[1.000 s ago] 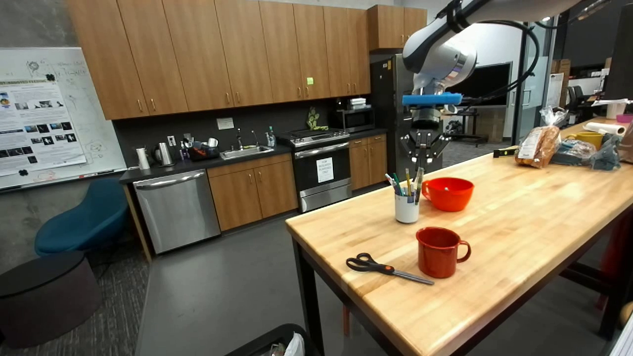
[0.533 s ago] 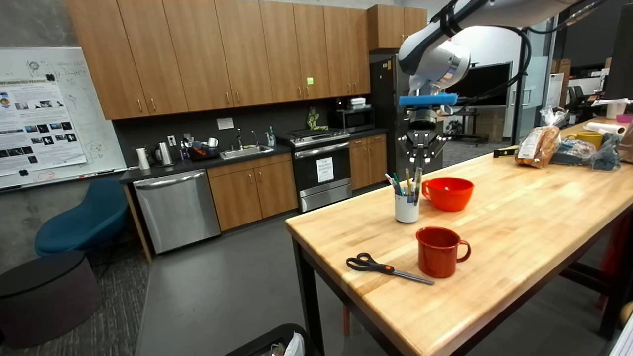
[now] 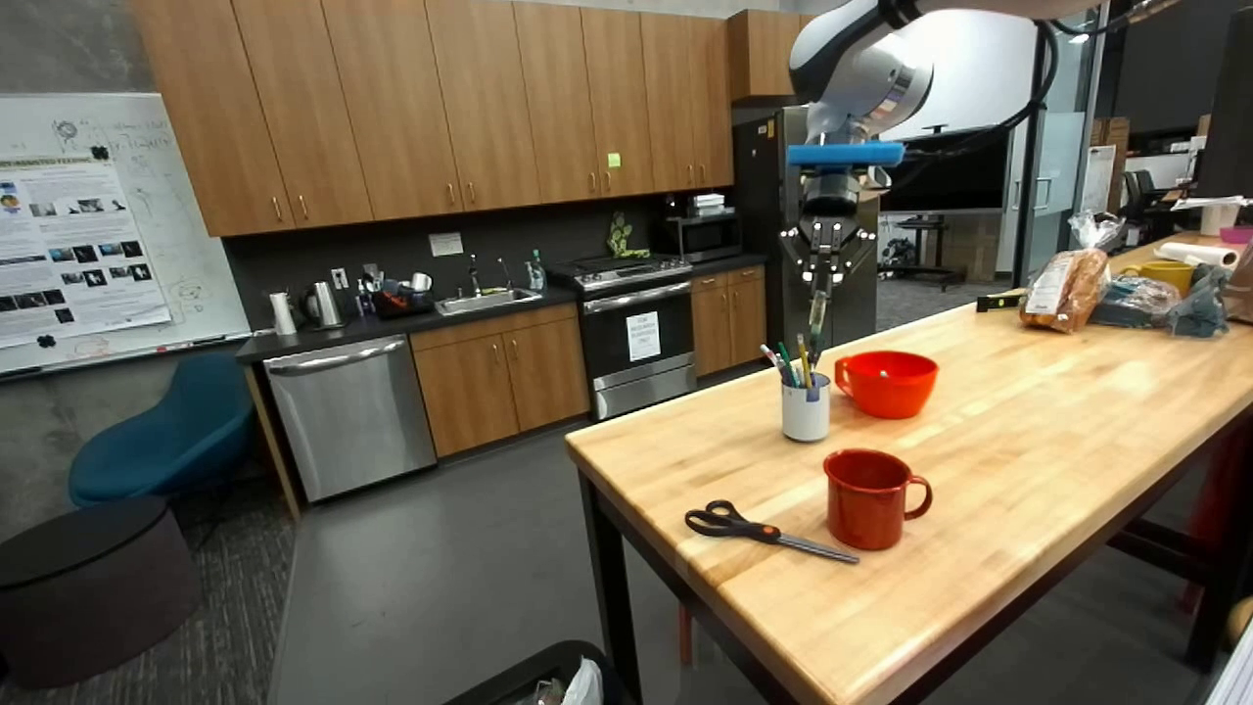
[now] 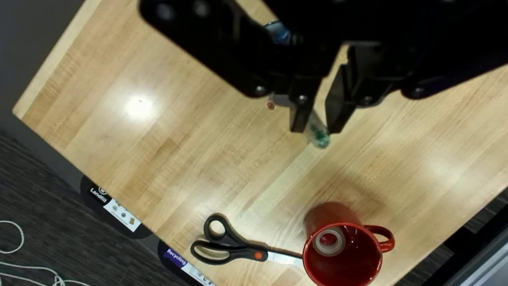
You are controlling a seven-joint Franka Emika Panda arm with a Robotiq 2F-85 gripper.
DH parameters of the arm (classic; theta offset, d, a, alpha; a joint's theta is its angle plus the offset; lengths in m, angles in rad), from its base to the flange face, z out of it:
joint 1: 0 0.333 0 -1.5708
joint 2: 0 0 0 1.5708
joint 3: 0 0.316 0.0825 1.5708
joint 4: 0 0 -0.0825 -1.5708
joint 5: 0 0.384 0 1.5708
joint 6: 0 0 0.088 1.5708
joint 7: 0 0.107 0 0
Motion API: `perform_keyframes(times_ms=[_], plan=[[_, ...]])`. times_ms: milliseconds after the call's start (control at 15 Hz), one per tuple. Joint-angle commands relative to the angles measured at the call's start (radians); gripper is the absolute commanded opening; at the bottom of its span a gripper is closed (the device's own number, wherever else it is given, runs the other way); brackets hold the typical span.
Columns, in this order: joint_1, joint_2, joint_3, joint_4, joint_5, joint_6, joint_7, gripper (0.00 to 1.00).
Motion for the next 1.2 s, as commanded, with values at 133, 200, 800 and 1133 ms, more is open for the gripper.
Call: perform_keyframes(times_ms=[133, 200, 800, 1133], plan=[[0.012, 0.015, -0.003, 0.042, -0.017, -0.003, 0.009, 0.04], [0.013, 0.022, -0.004, 0.041, -0.018, -0.003, 0.011, 0.04], [0.013, 0.125, -0.017, 0.025, -0.028, 0.032, 0.018, 0.04], [0.014, 0.157, -0.026, 0.021, -0.04, 0.042, 0.016, 0.42]])
